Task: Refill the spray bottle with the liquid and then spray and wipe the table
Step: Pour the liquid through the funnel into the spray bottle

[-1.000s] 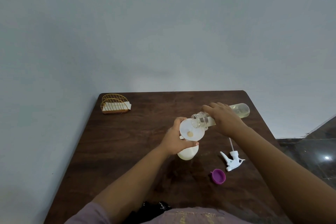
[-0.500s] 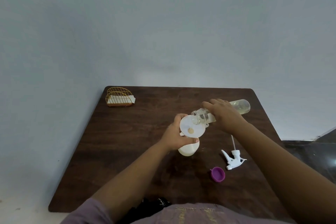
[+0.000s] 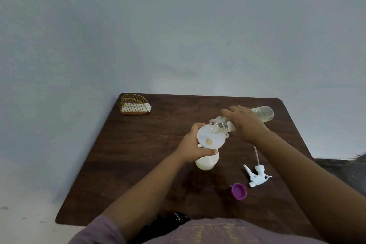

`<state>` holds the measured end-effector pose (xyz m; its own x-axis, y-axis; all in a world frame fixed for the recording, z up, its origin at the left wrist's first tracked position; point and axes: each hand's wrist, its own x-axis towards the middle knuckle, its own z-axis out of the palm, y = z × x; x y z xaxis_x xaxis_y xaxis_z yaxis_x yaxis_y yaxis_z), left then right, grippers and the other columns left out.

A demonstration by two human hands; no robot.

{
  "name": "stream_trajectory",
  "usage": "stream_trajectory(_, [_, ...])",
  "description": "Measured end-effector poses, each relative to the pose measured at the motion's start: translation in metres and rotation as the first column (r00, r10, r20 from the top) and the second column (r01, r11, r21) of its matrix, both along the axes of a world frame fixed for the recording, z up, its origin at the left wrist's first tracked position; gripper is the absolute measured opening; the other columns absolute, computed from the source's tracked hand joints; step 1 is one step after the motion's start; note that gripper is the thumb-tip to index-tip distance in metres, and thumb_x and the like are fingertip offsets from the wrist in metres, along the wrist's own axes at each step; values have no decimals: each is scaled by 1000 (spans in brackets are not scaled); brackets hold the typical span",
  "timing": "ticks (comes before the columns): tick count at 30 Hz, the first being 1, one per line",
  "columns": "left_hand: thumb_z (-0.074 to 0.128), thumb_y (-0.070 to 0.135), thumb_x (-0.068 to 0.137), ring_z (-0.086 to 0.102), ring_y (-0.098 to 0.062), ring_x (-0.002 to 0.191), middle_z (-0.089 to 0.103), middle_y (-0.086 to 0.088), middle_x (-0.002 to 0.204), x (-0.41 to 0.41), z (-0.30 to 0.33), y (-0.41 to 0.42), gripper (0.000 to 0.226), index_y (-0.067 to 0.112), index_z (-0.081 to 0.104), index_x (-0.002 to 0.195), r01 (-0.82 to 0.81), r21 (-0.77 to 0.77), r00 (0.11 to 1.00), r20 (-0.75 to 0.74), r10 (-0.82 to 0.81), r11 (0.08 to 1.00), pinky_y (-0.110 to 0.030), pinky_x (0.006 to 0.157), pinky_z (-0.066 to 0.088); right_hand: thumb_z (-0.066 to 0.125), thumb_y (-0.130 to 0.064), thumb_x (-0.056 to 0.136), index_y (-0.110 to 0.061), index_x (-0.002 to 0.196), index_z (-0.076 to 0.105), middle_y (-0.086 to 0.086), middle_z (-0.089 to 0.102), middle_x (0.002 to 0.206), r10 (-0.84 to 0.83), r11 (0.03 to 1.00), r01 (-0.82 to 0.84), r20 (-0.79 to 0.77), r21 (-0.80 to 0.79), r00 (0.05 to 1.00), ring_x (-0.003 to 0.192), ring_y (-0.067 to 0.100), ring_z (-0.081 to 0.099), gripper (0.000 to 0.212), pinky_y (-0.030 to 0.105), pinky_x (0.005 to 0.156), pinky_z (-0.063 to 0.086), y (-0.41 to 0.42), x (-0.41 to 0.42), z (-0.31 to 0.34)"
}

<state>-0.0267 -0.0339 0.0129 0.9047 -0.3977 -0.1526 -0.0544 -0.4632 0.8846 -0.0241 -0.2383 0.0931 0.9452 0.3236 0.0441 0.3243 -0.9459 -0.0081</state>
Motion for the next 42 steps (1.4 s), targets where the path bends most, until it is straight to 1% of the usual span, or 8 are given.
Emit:
stream_trajectory(6, [87,33,67,53,-18,116,51,9,129,-2,0,-1,85,35,33,132,-19,-14,1000,-3,19,1000,-44,96,53,68,-23,79,-21,116,50,1,55,101,6,1000,-6,2,11,1000,97,23,52,41,35,86,38,-1,-2,-3])
stream_trajectory(10, [88,33,65,53,-18,117,51,8,130,-3,2,-1,86,34,34,132,-23,-17,1000,-2,23,1000,-45,97,53,66,-20,80,-21,116,50,1,55,101,10,1000,-10,1,1,1000,97,23,51,39,33,84,37,-3,-3,-3])
stream_trajectory(15, [88,34,65,53,-17,117,50,10,128,-4,2,-2,87,36,33,132,-32,-13,999,-8,32,999,-44,97,53,68,-22,80,-22,116,50,0,55,100,18,1000,-18,10,-7,1000,96,22,51,41,33,85,37,-7,-3,-5])
stream_trajectory(22, [88,30,66,52,-18,118,50,7,130,-5,4,-3,86,33,33,133,-37,-19,999,-10,37,999,-44,99,52,69,-22,78,-22,115,51,-1,54,97,41,999,-41,22,-1,999,92,21,51,42,31,79,34,-10,0,-5])
stream_trajectory(28, [88,29,69,51,-17,117,49,9,129,-6,5,-4,83,34,33,131,-42,-15,999,-5,42,999,-40,98,52,70,-20,77,-22,115,52,-1,55,97,51,999,-51,33,4,998,92,21,52,42,31,80,35,-13,2,-5])
stream_trajectory(33, [88,30,68,52,-17,118,51,8,130,-6,5,-3,84,33,34,132,-41,-25,999,-12,41,999,-40,97,52,67,-15,77,-22,116,51,-1,54,97,46,999,-46,18,8,999,92,21,51,43,33,84,38,-13,3,-4])
stream_trajectory(37, [88,29,68,52,-16,117,51,8,129,-6,6,-3,83,34,34,131,-38,-24,999,-14,38,999,-38,97,52,69,-19,76,-23,115,51,-3,51,93,46,999,-47,32,8,998,89,20,49,42,32,80,36,-12,5,-5])
stream_trajectory(42, [88,30,68,53,-16,116,51,8,129,-6,7,-2,83,33,34,132,-36,-22,999,-20,35,999,-38,96,52,70,-21,75,-25,112,50,-3,52,92,44,999,-44,29,6,999,89,20,50,42,33,80,39,-11,7,-5])
